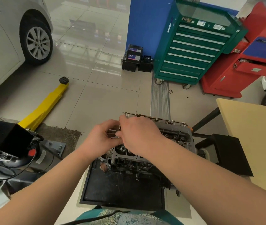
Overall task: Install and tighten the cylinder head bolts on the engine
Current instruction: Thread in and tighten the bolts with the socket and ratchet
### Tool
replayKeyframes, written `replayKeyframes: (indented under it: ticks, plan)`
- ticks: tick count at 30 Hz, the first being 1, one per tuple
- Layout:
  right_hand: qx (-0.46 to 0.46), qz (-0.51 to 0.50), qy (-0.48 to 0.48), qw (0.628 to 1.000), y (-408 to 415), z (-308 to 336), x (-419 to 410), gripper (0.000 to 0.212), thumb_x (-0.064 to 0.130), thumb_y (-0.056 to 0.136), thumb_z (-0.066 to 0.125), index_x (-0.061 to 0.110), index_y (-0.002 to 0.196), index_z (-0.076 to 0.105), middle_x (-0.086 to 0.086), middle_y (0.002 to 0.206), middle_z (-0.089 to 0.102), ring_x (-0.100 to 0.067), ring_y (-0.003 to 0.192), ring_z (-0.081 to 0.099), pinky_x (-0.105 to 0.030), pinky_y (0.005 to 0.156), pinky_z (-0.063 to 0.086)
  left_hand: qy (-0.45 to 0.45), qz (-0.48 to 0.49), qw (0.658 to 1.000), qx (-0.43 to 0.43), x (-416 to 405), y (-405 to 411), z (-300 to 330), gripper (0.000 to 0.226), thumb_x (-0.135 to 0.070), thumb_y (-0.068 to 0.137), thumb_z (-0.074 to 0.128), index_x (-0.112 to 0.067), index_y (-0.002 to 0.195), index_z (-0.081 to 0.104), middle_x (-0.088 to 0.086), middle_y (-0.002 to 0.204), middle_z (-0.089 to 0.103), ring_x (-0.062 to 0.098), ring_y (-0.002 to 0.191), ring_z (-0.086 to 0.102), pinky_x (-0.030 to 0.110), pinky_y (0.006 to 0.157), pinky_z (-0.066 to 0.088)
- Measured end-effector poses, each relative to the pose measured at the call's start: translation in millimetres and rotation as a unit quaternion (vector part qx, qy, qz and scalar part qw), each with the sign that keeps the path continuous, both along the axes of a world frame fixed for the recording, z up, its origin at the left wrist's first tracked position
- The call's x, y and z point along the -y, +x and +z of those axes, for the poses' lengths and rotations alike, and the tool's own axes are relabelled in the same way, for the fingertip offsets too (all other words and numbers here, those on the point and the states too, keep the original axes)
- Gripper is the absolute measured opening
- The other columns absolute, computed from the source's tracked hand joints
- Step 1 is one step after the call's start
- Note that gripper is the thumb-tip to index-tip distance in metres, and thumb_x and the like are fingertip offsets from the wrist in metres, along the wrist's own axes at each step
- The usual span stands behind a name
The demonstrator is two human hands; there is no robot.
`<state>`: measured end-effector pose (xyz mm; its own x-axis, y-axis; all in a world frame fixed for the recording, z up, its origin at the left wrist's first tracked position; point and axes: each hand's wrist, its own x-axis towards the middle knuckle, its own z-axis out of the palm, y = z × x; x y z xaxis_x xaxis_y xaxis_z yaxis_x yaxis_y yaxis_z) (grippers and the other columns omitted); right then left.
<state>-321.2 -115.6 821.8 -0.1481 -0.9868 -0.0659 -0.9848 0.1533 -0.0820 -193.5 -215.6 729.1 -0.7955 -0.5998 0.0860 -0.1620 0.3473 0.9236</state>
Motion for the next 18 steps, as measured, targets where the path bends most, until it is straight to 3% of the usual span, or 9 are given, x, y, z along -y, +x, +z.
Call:
replayKeyframes:
  ticks: [2,5,7,8,10,11,14,16,18]
  plan:
    - [-0.021,-0.038,-0.004,0.999,0.5,-3.6,0.6,0.044,0.056,0.103,0.048,0.014,0.108,0.058,-0.006,0.087,0.066,-0.030,0.084,0.065,-0.037,0.060,0.036,-0.050,0.027,0.998,0.004,-3.5,-1.3,-0.8,0.030,-0.017,0.080,0.074,-0.045,0.081,0.064,-0.019,0.075,0.067,0.001,0.067,0.061,0.013,0.062,0.046]
    - [-0.046,-0.031,-0.026,0.998,-4.3,-3.3,-3.5,0.052,0.068,0.098,0.046,0.019,0.109,0.058,0.003,0.075,0.051,-0.026,0.082,0.065,-0.035,0.058,0.039,-0.092,0.031,0.995,-0.004,-5.3,-0.2,3.2,0.020,-0.034,0.079,0.061,-0.040,0.062,0.053,-0.014,0.063,0.058,0.002,0.055,0.049,0.015,0.051,0.032]
    - [-0.009,0.022,-0.026,0.999,-9.3,-1.0,-6.3,0.045,0.057,0.098,0.057,0.022,0.125,0.048,0.002,0.096,0.063,-0.027,0.092,0.065,-0.039,0.064,0.050,-0.115,0.017,0.993,0.007,-0.2,1.1,1.2,0.031,-0.031,0.087,0.076,-0.036,0.065,0.053,-0.010,0.060,0.056,0.003,0.056,0.050,0.024,0.051,0.037]
    - [0.013,0.051,-0.015,0.999,-11.1,-0.1,-7.0,0.040,0.045,0.099,0.061,0.023,0.129,0.046,0.000,0.107,0.064,-0.027,0.098,0.064,-0.042,0.070,0.054,-0.122,-0.005,0.992,0.013,3.3,1.9,-0.1,0.026,-0.026,0.089,0.082,-0.032,0.072,0.062,-0.010,0.063,0.060,0.005,0.060,0.056,0.029,0.054,0.044]
    - [0.029,0.079,0.004,0.996,-11.4,1.1,-6.4,0.028,0.026,0.098,0.063,0.020,0.122,0.050,-0.002,0.109,0.062,-0.028,0.098,0.061,-0.041,0.070,0.051,-0.123,-0.045,0.991,0.029,8.1,2.0,-1.3,0.008,-0.014,0.091,0.080,-0.010,0.091,0.074,0.003,0.077,0.070,0.022,0.072,0.066,0.043,0.067,0.054]
    - [0.025,0.075,0.004,0.997,-10.0,1.0,-5.9,0.024,0.023,0.098,0.063,0.017,0.118,0.051,-0.004,0.105,0.061,-0.029,0.095,0.061,-0.039,0.067,0.047,-0.120,-0.052,0.991,0.032,9.3,2.0,-1.7,0.009,-0.012,0.092,0.079,-0.005,0.096,0.074,0.008,0.080,0.071,0.028,0.076,0.067,0.046,0.070,0.053]
    - [-0.005,0.021,-0.018,1.000,-5.1,-1.9,-3.8,0.024,0.036,0.103,0.056,0.013,0.111,0.053,-0.007,0.098,0.065,-0.031,0.088,0.066,-0.036,0.061,0.036,-0.094,-0.046,0.994,0.007,1.7,1.3,0.0,0.010,-0.017,0.092,0.076,-0.011,0.100,0.074,-0.004,0.084,0.073,0.014,0.077,0.069,0.032,0.070,0.056]
    - [-0.054,-0.029,-0.010,0.998,-1.4,-4.2,-2.3,0.047,0.057,0.104,0.043,0.013,0.107,0.060,-0.007,0.093,0.069,-0.031,0.085,0.068,-0.035,0.059,0.036,-0.074,-0.009,0.997,-0.011,-8.9,-1.3,-0.7,0.011,-0.014,0.085,0.077,-0.023,0.090,0.073,-0.014,0.078,0.071,0.004,0.074,0.068,0.016,0.066,0.050]
    - [-0.093,-0.045,-0.014,0.995,0.1,-5.4,-3.4,0.061,0.069,0.100,0.036,0.015,0.104,0.064,-0.005,0.089,0.069,-0.029,0.082,0.068,-0.034,0.057,0.035,-0.085,0.041,0.996,0.000,-17.2,-5.6,-6.5,0.048,0.003,0.082,0.074,-0.040,0.069,0.058,-0.020,0.063,0.061,0.001,0.060,0.057,0.011,0.058,0.038]
